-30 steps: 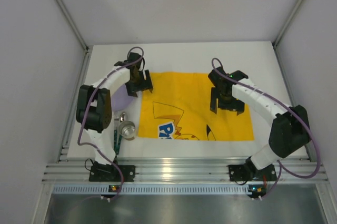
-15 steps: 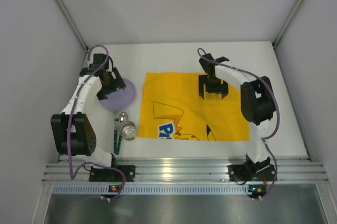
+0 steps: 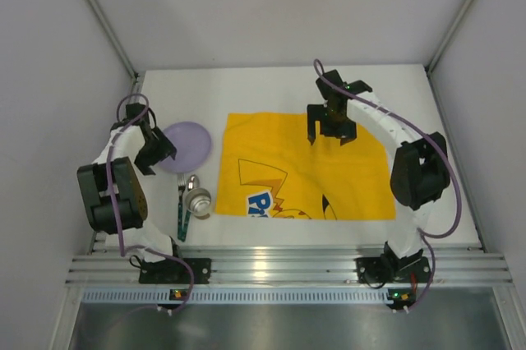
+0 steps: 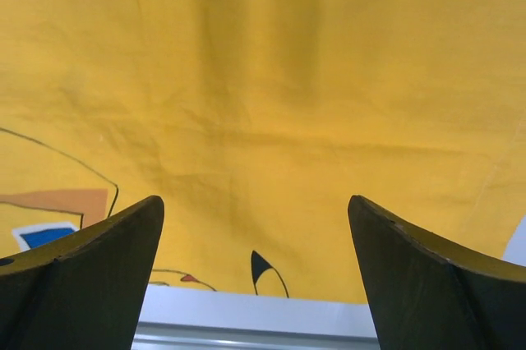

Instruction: Set the dinner table for one person

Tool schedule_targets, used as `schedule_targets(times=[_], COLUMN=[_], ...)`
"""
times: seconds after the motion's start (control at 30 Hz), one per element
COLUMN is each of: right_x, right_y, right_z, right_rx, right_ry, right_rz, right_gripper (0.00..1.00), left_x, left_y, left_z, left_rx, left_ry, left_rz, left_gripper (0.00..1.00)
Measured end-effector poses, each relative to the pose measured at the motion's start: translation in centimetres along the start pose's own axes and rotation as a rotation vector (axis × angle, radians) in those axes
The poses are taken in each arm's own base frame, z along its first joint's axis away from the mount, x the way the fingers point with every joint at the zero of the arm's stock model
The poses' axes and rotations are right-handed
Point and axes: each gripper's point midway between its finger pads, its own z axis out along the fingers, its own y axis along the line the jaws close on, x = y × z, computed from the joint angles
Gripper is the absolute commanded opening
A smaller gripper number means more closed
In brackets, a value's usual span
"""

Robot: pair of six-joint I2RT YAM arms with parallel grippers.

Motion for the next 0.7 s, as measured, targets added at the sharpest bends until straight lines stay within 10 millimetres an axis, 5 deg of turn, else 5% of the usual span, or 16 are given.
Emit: schedule_targets(times=[0.2,0.27,0.37,0.43,0.57,0.7], right_x=[-0.2,0.0,0.2,0.5,1.7,2.3], right_y=[-0.3,-0.5,-0.7,-0.8,0.6,6.3], right_z=[-3.1,-3.6,-3.9,-3.9,-4.1,-5.4], right_rx=[-0.022,-0.018,-0.013,-0.013,-0.097,-0.351], right_ry=[-0.05,-0.049,-0.044,-0.039,-0.008,0.007], right_rz=[-0.015,-0.022,-0.027,-0.028,-0.034,-0.066], right_gripper=[0.95,0.95,0.95,0.95,0.96,0.98], left_x=[0.9,0.9,0.0,-1.1,-2.2,-2.6], left_y=[0.0,-0.3,-1.0,-2.1,-3.5,-3.9], left_z=[3.7,4.5,5.0,4.8,4.5,3.0], left_rx=[0.001,0.013,0.039,0.092,0.156,0.184], left_ry=[0.04,0.046,0.016,-0.009,-0.032,-0.06], left_rz=[-0.032,-0.046,-0.074,-0.098,-0.111,-0.115], left_gripper=[0.62,0.5,0.12,0.0,0.0,0.0])
